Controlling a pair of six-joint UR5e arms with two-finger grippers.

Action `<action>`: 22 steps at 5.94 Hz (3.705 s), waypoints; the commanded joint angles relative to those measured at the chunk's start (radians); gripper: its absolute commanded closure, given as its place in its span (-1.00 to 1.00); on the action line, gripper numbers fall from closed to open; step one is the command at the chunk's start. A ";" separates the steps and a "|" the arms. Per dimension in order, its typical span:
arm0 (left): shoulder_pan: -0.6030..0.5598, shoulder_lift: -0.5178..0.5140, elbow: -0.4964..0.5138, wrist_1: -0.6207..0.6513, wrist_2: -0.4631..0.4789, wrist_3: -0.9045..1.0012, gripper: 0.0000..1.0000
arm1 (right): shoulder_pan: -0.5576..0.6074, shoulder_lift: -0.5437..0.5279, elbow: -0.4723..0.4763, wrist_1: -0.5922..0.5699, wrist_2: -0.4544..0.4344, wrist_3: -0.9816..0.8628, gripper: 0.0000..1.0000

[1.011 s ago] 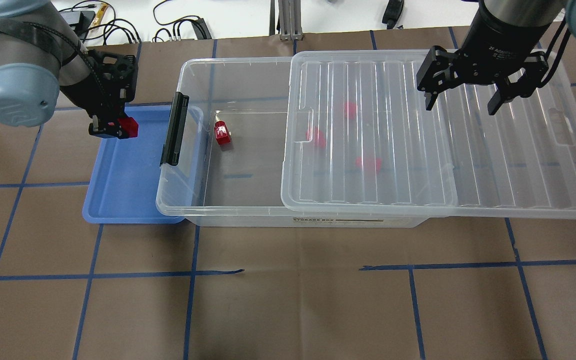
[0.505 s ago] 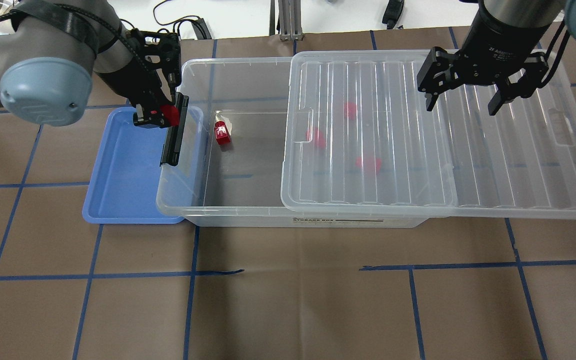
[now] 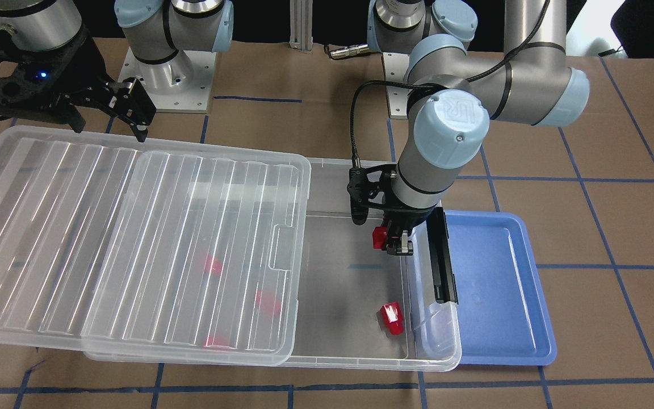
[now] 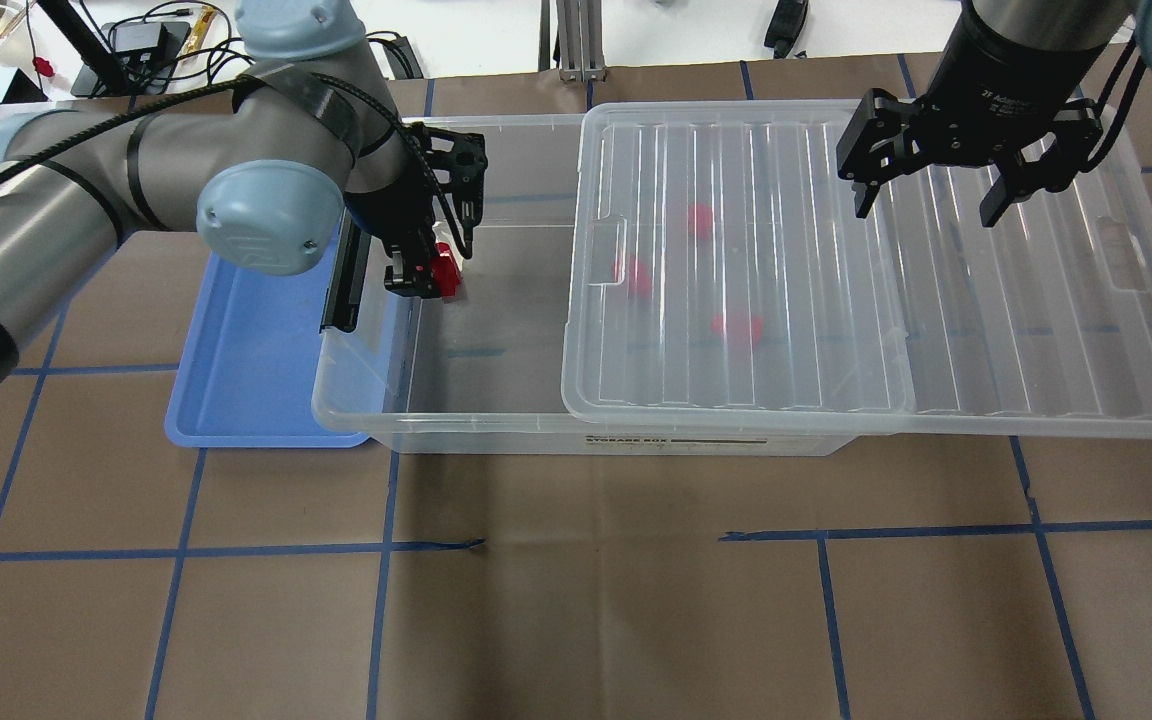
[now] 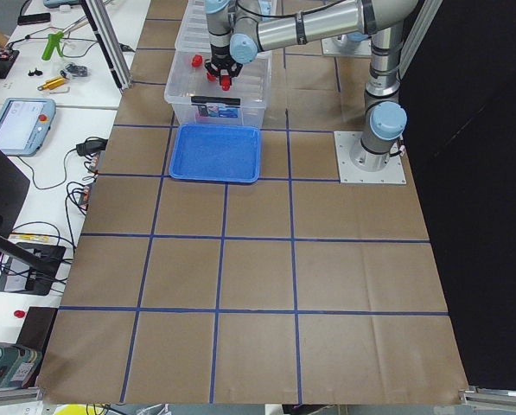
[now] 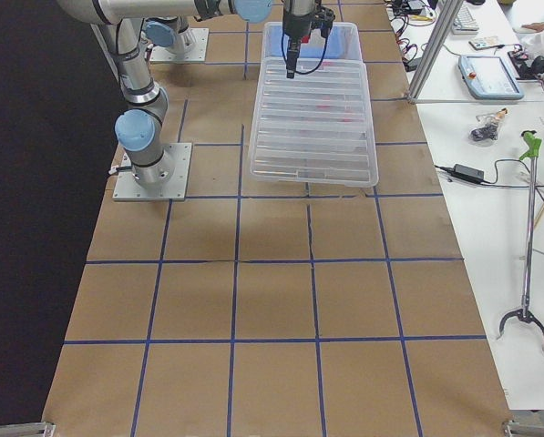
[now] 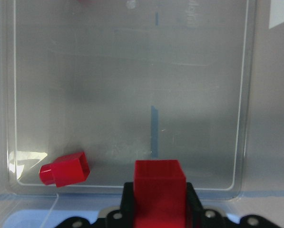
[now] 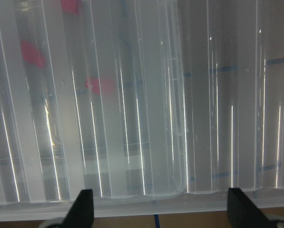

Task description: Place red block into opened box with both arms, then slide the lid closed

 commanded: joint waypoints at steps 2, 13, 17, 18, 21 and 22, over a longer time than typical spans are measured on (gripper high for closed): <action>-0.035 -0.135 -0.023 0.110 -0.002 -0.003 0.91 | 0.003 -0.001 -0.001 -0.003 0.008 -0.030 -1.00; 0.005 0.154 0.024 -0.133 0.013 -0.387 -0.91 | -0.195 0.008 0.023 -0.012 -0.014 -0.232 -1.00; 0.072 0.269 0.072 -0.254 0.020 -1.052 -0.96 | -0.615 0.118 0.114 -0.239 -0.151 -0.685 -1.00; 0.088 0.311 0.079 -0.314 0.021 -1.145 -0.96 | -0.649 0.180 0.114 -0.319 -0.176 -0.713 -1.00; 0.105 0.310 0.150 -0.458 0.059 -1.466 -0.96 | -0.641 0.213 0.151 -0.336 -0.159 -0.599 -1.00; 0.105 0.317 0.133 -0.449 0.052 -1.471 -0.96 | -0.635 0.209 0.166 -0.332 -0.091 -0.592 -1.00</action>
